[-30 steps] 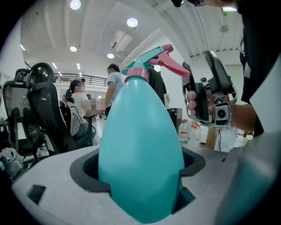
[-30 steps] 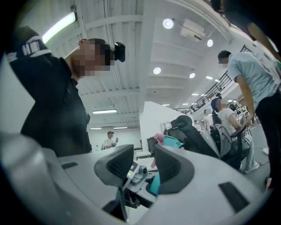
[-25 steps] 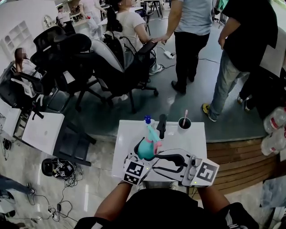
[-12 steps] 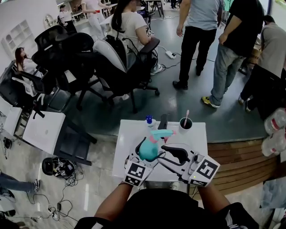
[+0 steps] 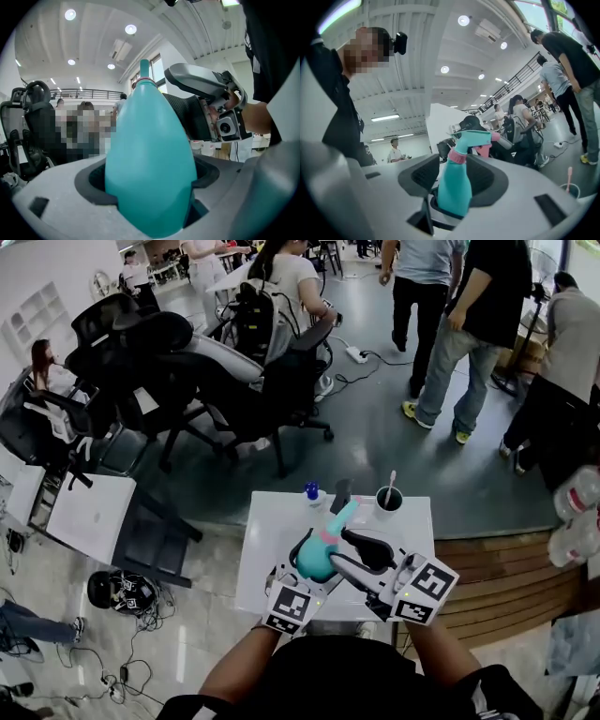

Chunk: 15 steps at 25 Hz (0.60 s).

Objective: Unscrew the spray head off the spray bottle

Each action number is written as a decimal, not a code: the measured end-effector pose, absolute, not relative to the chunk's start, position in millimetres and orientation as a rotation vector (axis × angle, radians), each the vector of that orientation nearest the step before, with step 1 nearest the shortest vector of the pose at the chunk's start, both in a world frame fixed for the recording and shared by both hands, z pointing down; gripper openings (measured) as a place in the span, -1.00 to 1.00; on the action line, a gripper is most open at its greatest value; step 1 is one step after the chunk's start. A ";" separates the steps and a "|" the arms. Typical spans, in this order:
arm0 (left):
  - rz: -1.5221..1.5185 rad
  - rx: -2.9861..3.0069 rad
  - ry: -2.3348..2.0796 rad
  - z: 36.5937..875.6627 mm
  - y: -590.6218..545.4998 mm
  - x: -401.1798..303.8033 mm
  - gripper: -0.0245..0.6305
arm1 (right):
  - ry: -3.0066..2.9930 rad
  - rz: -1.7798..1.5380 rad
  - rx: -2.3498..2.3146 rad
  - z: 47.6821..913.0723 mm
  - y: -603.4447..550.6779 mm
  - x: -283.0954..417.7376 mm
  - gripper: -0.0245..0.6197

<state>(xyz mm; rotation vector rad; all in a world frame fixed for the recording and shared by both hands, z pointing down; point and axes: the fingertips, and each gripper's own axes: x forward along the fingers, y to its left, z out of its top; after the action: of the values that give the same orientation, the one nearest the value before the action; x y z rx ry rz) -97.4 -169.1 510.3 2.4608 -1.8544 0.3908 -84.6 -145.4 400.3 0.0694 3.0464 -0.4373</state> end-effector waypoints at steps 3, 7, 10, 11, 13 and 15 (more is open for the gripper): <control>0.410 2.472 -1.844 513.7 -169.0 -91.1 0.45 | 3.031 -0.495 0.066 401.3 -147.5 -86.1 -0.35; 0.440 2.489 -1.830 513.9 -167.9 -85.2 0.45 | 3.017 -0.534 0.058 399.9 -147.8 -87.1 -0.35; 0.441 2.487 -1.817 522.5 -166.6 -82.4 0.45 | 3.012 -0.557 0.064 399.9 -147.8 -87.6 -0.35; 0.439 2.483 -1.814 525.6 -165.9 -81.6 0.45 | 3.011 -0.563 0.064 400.3 -147.7 -87.4 -0.35; 0.440 2.483 -1.814 526.1 -164.8 -80.6 0.45 | 3.008 -0.570 0.055 400.2 -148.0 -86.3 -0.37; 0.449 2.484 -1.814 524.3 -163.8 -80.0 0.45 | 3.004 -0.574 0.037 399.5 -149.2 -84.8 -0.47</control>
<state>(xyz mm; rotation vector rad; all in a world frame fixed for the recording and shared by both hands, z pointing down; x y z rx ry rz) -80.0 -163.8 524.3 2.4836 -1.8144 0.4491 -84.8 -149.2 399.5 0.0366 3.0042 -0.5737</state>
